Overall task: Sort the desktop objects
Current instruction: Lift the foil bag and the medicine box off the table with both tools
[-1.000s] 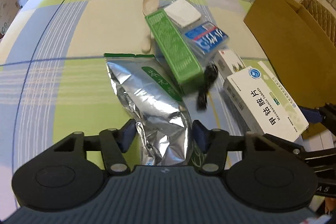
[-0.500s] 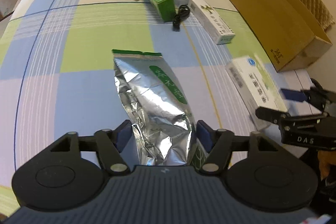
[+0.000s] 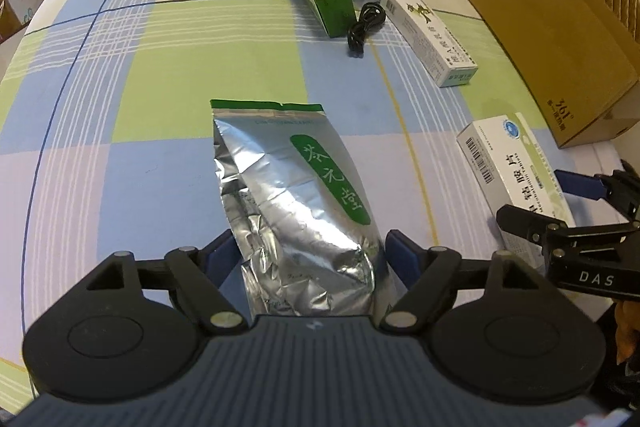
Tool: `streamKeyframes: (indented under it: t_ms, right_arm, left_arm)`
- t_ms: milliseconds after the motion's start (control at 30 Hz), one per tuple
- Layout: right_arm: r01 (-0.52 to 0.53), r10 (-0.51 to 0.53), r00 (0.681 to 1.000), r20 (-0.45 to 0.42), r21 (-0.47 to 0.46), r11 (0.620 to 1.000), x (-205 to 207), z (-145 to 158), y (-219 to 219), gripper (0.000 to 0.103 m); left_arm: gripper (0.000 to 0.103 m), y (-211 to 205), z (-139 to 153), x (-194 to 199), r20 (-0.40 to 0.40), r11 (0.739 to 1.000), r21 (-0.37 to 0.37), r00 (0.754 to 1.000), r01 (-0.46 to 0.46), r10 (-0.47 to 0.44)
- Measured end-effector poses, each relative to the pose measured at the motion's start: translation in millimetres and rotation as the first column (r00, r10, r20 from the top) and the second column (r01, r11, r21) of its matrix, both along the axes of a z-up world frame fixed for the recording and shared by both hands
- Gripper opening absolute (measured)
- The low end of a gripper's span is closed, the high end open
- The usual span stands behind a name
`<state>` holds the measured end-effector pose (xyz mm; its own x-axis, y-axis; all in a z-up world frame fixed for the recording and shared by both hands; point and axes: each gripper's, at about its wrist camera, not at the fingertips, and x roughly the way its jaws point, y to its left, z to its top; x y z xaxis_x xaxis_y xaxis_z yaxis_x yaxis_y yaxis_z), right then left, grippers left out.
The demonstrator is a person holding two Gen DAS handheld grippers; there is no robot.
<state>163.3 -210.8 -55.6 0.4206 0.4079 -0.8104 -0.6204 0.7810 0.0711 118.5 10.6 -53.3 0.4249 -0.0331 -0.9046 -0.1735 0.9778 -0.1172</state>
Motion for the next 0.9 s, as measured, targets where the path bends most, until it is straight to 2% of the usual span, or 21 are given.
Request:
streamKeyframes:
  t_ms: [100, 233, 333, 467, 567, 633, 733, 900]
  right_arm:
    - [0.003, -0.003, 1.0, -0.006, 0.007, 1.0, 1, -1, 3, 0.082]
    - [-0.006, 0.006, 1.0, -0.005, 0.004, 1.0, 1, -2, 6, 0.082]
    - [-0.006, 0.006, 1.0, -0.006, 0.005, 1.0, 0, -2, 5, 0.081]
    - [-0.01, 0.01, 1.0, -0.018, 0.002, 1.0, -1, -5, 5, 0.073]
    - [-0.012, 0.012, 1.0, -0.014, 0.0, 1.0, -2, -6, 6, 0.072]
    - [-0.01, 0.01, 1.0, -0.015, 0.0, 1.0, -1, -5, 6, 0.072]
    - [-0.011, 0.011, 1.0, -0.012, -0.004, 1.0, -1, -6, 8, 0.071]
    - [-0.013, 0.013, 1.0, -0.005, -0.017, 1.0, 0, -6, 12, 0.072]
  left_arm:
    - [0.073, -3, -1, 3, 0.002, 1.0, 0.027, 1.0, 0.008, -0.008]
    - [0.054, -6, 2, 3, 0.011, 0.999, 0.027, 0.999, 0.044, -0.044]
    - [0.05, -12, 5, 2, 0.006, 0.996, 0.046, 0.997, 0.079, -0.079]
    - [0.052, -14, 4, 2, -0.002, 0.994, 0.054, 0.996, 0.093, -0.093]
    - [0.061, -14, 3, 2, -0.013, 0.993, 0.082, 0.997, 0.082, -0.081]
    - [0.071, -12, 1, 0, -0.017, 0.994, 0.088, 0.998, 0.068, -0.067]
    - [0.074, -9, -3, 0, -0.02, 0.995, 0.077, 0.998, 0.06, -0.059]
    - [0.074, -16, -6, 4, -0.031, 0.99, 0.115, 0.996, 0.082, -0.079]
